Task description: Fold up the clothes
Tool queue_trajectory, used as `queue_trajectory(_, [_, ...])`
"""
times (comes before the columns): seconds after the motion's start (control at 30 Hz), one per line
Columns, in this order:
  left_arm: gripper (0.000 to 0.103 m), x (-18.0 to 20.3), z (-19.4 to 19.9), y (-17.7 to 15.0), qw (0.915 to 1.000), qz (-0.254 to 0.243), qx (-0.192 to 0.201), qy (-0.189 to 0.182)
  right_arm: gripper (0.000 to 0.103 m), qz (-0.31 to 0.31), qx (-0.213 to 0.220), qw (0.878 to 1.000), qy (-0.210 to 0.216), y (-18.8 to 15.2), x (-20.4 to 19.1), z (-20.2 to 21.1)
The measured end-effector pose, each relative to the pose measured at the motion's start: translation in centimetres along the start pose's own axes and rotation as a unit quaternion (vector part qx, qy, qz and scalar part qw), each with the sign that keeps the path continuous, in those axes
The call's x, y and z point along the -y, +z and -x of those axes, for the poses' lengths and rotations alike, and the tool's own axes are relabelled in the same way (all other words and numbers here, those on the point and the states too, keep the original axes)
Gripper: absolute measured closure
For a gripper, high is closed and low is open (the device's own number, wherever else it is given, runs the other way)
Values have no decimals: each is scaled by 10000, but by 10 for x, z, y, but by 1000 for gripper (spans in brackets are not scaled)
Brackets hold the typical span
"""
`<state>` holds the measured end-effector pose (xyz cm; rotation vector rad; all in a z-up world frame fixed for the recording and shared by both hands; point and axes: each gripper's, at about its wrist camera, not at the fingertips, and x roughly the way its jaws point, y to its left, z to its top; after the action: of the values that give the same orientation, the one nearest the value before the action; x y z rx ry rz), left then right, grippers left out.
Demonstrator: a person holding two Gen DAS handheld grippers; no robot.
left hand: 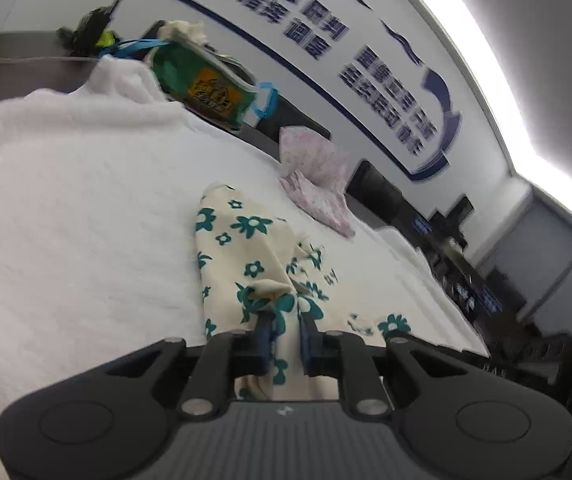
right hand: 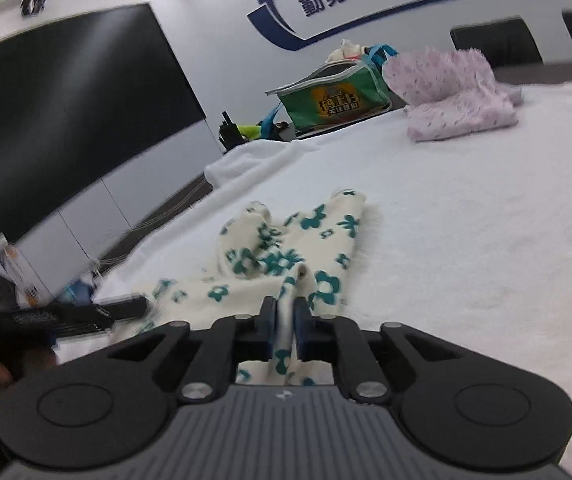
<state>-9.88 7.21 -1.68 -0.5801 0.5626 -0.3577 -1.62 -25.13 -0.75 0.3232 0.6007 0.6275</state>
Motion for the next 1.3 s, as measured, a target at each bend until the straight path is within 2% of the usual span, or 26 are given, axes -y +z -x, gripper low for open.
queue_trajectory(0.1, [90, -7, -3, -3, 9999, 124, 4, -61, 95, -125, -11, 9999, 44, 2, 6, -9])
queue_trajectory(0.17, [87, -8, 0, -5, 9999, 155, 45, -53, 95, 5, -165, 9998, -129, -3, 7, -15])
queue_trajectory(0.2, [84, -9, 3, -4, 9998, 142, 96, -46, 94, 114, -198, 9996, -193, -6, 5, -17])
queue_trajectory(0.23, [73, -9, 9, -3, 9998, 97, 182, -34, 93, 296, -150, 9991, -263, -6, -1, -14])
queue_trajectory(0.27, [66, -8, 15, -2, 9996, 52, 267, -23, 85, 489, -92, 9982, -333, -6, -6, -10])
queue_trajectory(0.3, [55, -6, 23, 0, 9992, -147, 377, -3, 70, 754, 5, 9962, -433, -5, -12, -3])
queue_trajectory(0.33, [50, -1, 33, 1, 9974, -515, 512, 25, 58, 1030, 108, 9932, -536, -4, -17, 5])
queue_trajectory(0.37, [47, 4, 43, 0, 9936, -941, 620, 22, 56, 1454, 258, 9877, -512, -5, -23, 15])
queue_trajectory(0.4, [37, 10, 52, -3, 9871, -1462, 655, -39, 52, 1898, 414, 9798, -468, -6, -29, 27])
queue_trajectory(0.43, [29, 17, 60, -8, 9773, -2015, 641, -128, 42, 2342, 476, 9705, -323, -10, -33, 37])
queue_trajectory(0.5, [28, 24, 70, -21, 9592, -2751, 568, -328, 26, 3190, 318, 9472, 96, -24, -40, 55])
queue_trajectory(0.53, [28, 26, 72, -28, 9527, -2971, 469, -430, 24, 3313, 140, 9432, 176, -29, -39, 57])
queue_trajectory(0.57, [28, 27, 71, -34, 9504, -3052, 330, -506, 24, 3395, -41, 9403, 236, -35, -38, 58])
queue_trajectory(0.6, [28, 28, 68, -39, 9495, -3080, 214, -557, 25, 3474, -223, 9370, 297, -40, -37, 59])
queue_trajectory(0.67, [31, 32, 61, -47, 9442, -3248, 74, -534, 27, 3353, -416, 9407, 317, -47, -32, 54])
queue_trajectory(0.7, [35, 33, 58, -49, 9405, -3358, 56, -512, 33, 3331, -435, 9414, 306, -49, -31, 49])
queue_trajectory(0.73, [44, 34, 55, -50, 9369, -3460, 31, -496, 37, 3315, -446, 9419, 294, -50, -30, 44])
queue_trajectory(0.77, [48, 35, 52, -50, 9344, -3534, -17, -461, 48, 3299, -457, 9425, 281, -51, -29, 39])
queue_trajectory(0.83, [67, 33, 47, -48, 9322, -3589, -166, -436, 75, 3195, -426, 9456, 437, -47, -27, 33])
queue_trajectory(0.87, [70, 31, 45, -46, 9313, -3596, -249, -515, 80, 3134, -422, 9471, 550, -45, -25, 32])
queue_trajectory(0.93, [81, 21, 42, -39, 9348, -3463, -388, -688, 89, 3146, -468, 9458, 655, -43, -24, 28])
queue_trajectory(1.0, [86, 18, 43, -32, 9404, -3253, -528, -842, 96, 3010, -484, 9488, 825, -41, -21, 31])
queue_trajectory(1.17, [91, 18, 59, -27, 9427, -3012, -621, -1296, 99, 2803, -493, 9520, 1129, -34, -18, 42])
queue_trajectory(1.3, [91, 19, 78, -30, 9439, -2811, -656, -1605, 99, 2827, -599, 9453, 1511, -30, -25, 61])
